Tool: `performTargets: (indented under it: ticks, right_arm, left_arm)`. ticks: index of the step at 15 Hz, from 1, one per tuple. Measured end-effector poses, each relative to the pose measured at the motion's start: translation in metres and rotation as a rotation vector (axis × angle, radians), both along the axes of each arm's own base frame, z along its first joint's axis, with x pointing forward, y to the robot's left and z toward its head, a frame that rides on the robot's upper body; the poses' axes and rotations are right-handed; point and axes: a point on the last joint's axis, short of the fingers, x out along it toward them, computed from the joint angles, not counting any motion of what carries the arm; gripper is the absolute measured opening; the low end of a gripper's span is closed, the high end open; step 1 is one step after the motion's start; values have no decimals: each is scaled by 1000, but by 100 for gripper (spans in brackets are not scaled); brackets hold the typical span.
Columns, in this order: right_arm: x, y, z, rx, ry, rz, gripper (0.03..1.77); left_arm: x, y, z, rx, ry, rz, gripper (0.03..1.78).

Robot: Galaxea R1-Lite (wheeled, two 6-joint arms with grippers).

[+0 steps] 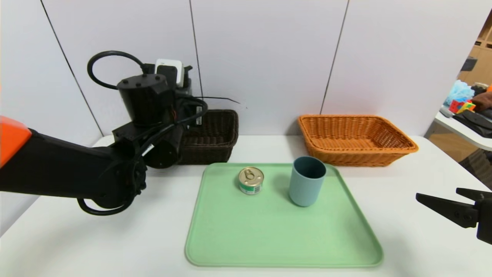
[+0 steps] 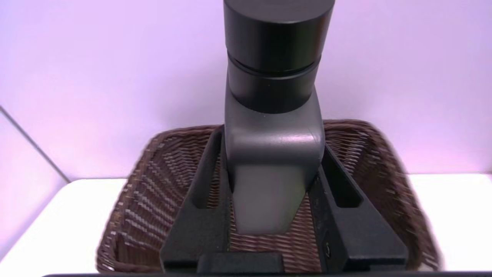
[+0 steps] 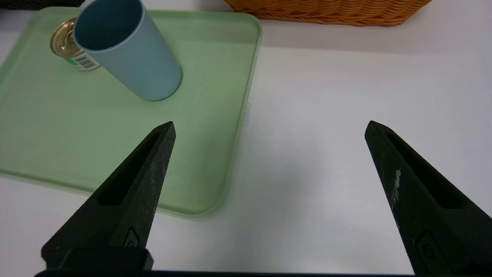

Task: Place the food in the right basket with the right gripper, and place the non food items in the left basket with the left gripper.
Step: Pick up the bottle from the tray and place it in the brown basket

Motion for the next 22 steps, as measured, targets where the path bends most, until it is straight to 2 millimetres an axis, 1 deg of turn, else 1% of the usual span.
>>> performTargets:
  ticks: [5, 7, 9, 11, 13, 15, 22]
  right_arm:
    - [0, 0, 0, -1, 0, 1, 170]
    - [0, 0, -1, -1, 3, -1, 170]
    - [-1, 0, -2, -2, 7, -2, 170]
    - [-1, 0, -3, -2, 9, -3, 170]
    - [-1, 0, -3, -3, 11, -3, 170]
    - [-1, 0, -4, -3, 12, -2, 170]
    - [-1, 0, -5, -3, 17, -3, 170]
  left_arm:
    - [34, 28, -13, 14, 29, 44, 59]
    - [45, 35, -20, 26, 54, 47, 59]
    - [52, 40, -28, 28, 90, 15, 59]
    - [58, 40, -38, 16, 143, -18, 59]
    - [65, 40, -43, 10, 167, -39, 59]
    - [73, 39, -47, 10, 180, -52, 59]
    - [91, 33, -59, 16, 207, -61, 59]
